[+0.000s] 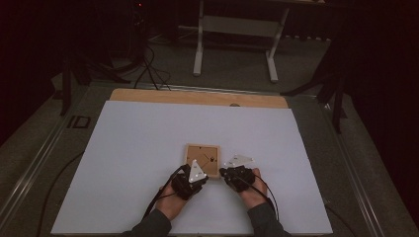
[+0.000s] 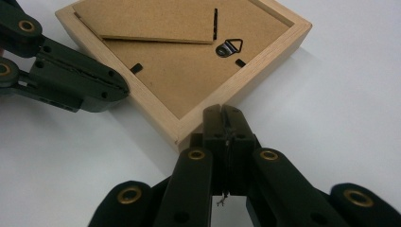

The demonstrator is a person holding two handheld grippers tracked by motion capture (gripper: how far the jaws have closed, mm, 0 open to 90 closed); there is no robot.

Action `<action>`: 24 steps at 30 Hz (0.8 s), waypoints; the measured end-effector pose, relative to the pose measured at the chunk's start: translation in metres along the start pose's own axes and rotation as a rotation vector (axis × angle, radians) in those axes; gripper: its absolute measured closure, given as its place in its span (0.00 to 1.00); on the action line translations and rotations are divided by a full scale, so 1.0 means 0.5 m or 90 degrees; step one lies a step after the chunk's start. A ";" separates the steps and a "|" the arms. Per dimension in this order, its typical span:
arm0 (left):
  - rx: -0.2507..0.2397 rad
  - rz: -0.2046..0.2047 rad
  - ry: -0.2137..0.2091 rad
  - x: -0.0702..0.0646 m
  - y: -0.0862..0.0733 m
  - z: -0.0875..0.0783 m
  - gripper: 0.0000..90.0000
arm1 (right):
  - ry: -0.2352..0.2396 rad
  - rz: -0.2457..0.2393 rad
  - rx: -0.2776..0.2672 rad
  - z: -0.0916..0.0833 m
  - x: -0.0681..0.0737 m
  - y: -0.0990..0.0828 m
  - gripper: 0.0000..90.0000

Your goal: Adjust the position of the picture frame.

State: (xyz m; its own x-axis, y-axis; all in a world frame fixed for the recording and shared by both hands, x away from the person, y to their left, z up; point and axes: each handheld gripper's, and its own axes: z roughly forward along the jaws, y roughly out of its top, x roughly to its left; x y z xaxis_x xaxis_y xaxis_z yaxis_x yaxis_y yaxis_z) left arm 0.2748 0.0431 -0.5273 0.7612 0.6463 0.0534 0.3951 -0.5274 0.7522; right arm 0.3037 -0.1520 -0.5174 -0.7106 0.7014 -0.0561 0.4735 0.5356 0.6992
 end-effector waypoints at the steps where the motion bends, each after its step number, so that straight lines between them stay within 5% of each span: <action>1: 0.001 -0.003 0.002 0.002 0.000 0.001 0.99 | -0.003 -0.002 0.001 0.003 0.000 0.002 0.99; 24: 0.001 -0.007 0.012 0.020 0.028 0.032 0.99 | -0.017 -0.006 0.001 0.051 -0.026 0.044 0.99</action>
State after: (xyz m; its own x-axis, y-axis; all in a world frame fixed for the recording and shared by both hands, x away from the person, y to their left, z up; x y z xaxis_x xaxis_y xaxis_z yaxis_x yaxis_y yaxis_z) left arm 0.2962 0.0332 -0.5267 0.7473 0.6621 0.0574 0.4044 -0.5216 0.7512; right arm 0.3364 -0.1374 -0.5196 -0.7013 0.7082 -0.0819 0.4670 0.5431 0.6978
